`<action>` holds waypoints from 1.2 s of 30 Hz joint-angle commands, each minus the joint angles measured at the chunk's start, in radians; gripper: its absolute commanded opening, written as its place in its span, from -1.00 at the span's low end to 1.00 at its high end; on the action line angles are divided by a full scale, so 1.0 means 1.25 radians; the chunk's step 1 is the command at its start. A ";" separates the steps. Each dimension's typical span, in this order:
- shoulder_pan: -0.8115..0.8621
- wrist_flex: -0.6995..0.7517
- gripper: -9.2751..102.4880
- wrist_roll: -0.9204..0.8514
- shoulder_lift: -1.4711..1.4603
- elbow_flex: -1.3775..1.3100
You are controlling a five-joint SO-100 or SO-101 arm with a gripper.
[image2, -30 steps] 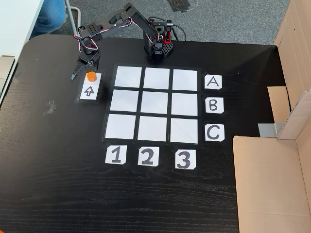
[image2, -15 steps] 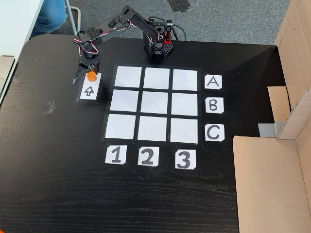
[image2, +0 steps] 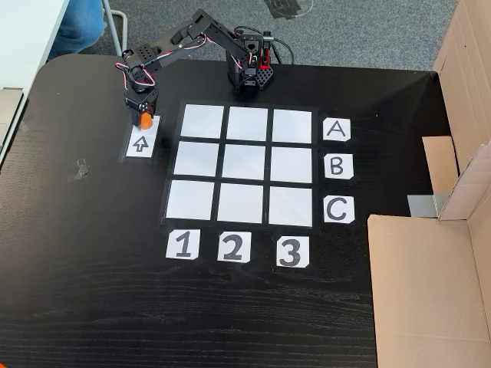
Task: Pick up the round, orange token and place it in the grid on square B3.
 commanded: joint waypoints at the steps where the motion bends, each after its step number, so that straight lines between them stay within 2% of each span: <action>1: 0.004 0.005 -0.85 0.000 0.005 -0.040; 12: 0.013 -0.015 -0.85 0.033 0.082 -0.034; 22: -0.063 -0.017 -0.85 0.028 0.404 0.133; 28: -0.215 -0.020 -0.85 0.025 0.623 0.322; 36: -0.538 0.006 -0.85 0.045 0.873 0.515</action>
